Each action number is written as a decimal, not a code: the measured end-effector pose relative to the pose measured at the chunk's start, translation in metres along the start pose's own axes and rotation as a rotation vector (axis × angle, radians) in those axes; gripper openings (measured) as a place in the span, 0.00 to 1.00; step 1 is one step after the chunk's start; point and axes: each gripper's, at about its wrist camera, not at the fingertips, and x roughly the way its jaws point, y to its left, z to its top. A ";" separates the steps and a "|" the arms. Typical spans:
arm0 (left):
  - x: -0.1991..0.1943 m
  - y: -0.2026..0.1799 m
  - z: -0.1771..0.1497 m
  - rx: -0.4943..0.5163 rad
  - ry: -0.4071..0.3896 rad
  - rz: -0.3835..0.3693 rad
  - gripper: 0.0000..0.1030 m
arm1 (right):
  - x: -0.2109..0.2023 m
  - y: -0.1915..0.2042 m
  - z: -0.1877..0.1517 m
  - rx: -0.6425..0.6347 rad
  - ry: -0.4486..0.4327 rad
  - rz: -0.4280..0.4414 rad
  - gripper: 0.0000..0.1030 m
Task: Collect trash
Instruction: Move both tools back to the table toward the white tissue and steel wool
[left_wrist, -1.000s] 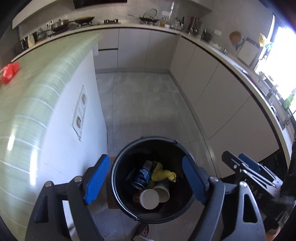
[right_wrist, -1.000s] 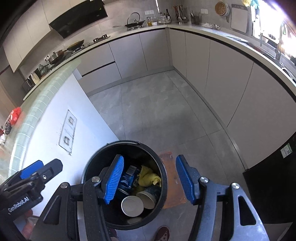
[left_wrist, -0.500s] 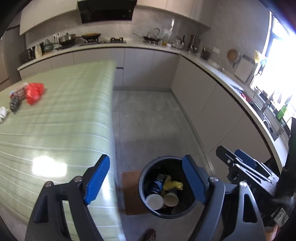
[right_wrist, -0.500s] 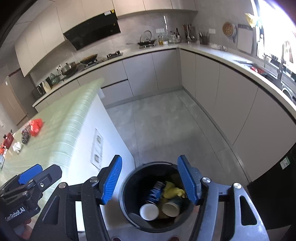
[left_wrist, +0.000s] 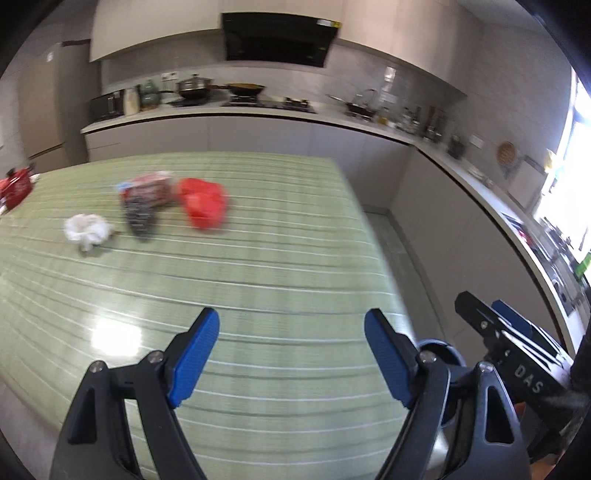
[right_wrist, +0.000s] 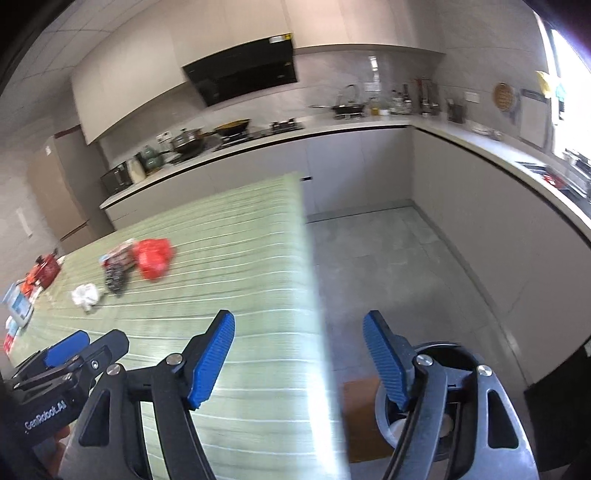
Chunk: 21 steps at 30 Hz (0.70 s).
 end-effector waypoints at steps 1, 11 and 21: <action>0.000 0.011 0.001 -0.010 -0.001 0.015 0.80 | 0.006 0.019 -0.001 -0.008 0.008 0.021 0.72; 0.011 0.114 0.019 -0.125 -0.008 0.144 0.80 | 0.042 0.128 0.004 -0.107 0.053 0.134 0.72; 0.036 0.172 0.038 -0.189 -0.004 0.282 0.80 | 0.105 0.176 0.021 -0.150 0.096 0.243 0.72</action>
